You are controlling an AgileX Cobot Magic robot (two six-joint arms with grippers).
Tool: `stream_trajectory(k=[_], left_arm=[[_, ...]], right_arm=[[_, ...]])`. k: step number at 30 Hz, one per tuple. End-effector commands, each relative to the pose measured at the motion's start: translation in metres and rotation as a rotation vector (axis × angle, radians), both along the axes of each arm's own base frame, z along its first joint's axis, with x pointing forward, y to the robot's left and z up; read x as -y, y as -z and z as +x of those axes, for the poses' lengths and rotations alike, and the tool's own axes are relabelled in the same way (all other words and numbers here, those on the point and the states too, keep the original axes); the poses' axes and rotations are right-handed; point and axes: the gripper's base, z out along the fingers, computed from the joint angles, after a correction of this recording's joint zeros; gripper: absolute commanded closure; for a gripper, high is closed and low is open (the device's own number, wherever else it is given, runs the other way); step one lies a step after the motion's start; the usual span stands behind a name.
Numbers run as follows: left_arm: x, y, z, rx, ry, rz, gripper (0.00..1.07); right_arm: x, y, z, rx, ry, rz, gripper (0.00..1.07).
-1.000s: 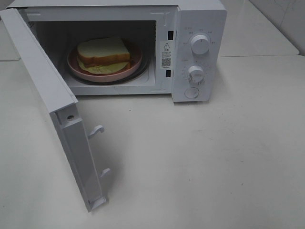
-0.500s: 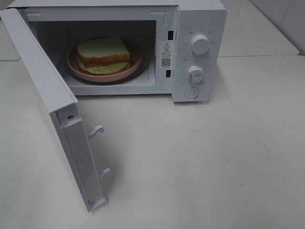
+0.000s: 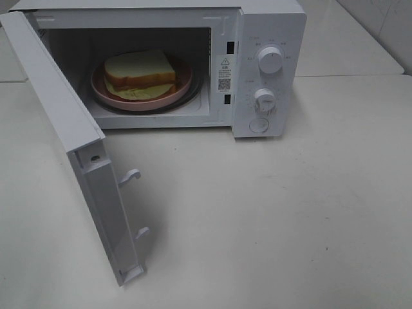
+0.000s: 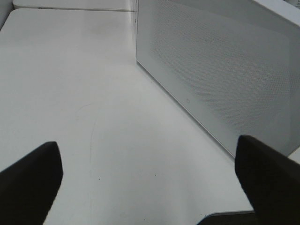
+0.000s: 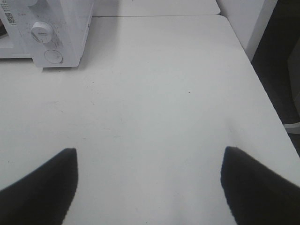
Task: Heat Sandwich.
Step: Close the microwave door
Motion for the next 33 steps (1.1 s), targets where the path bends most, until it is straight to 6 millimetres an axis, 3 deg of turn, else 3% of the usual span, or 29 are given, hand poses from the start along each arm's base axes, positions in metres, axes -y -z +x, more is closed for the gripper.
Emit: stream_trajectory(k=[1,2,4,6,7,14,15,16,19,25,33], left_arm=[[0.0,-0.006,0.01,-0.011,-0.01,0.002,0.25],[0.0,-0.007,0.018,-0.022,-0.011,0.004,0.33],[0.0,-0.009,0.022,-0.014,-0.014,0.003,0.37],[0.0,-0.013,0.035,-0.002,-0.02,0.003,0.49],[0.0,-0.013,0.035,-0.002,-0.02,0.003,0.49],[0.0,-0.01,0.071,-0.021,-0.038,0.025,0.76],[0.0,-0.007,0.083,-0.027,-0.039,0.022,0.88],[0.0,-0.007,0.083,-0.027,-0.039,0.022,0.88],[0.001,-0.005,0.098,-0.029,-0.043,0.022,1.07],[0.001,0.012,0.133,0.052,-0.058,0.02,1.07],[0.001,0.036,0.156,0.163,-0.077,0.016,1.07]], right_arm=[[0.0,0.0,-0.003,0.037,0.001,0.0,0.31],[0.0,0.0,-0.003,0.037,0.001,0.0,0.31],[0.0,0.0,-0.003,0.037,0.001,0.0,0.31],[0.0,0.0,-0.003,0.037,0.001,0.0,0.31],[0.0,0.0,-0.003,0.037,0.001,0.0,0.31],[0.0,0.0,-0.003,0.037,0.001,0.0,0.31],[0.0,0.0,-0.003,0.037,0.001,0.0,0.31],[0.0,0.0,-0.003,0.037,0.001,0.0,0.31],[0.0,0.0,-0.003,0.037,0.001,0.0,0.31],[0.0,0.0,-0.003,0.037,0.001,0.0,0.31],[0.0,0.0,-0.003,0.037,0.001,0.0,0.31]])
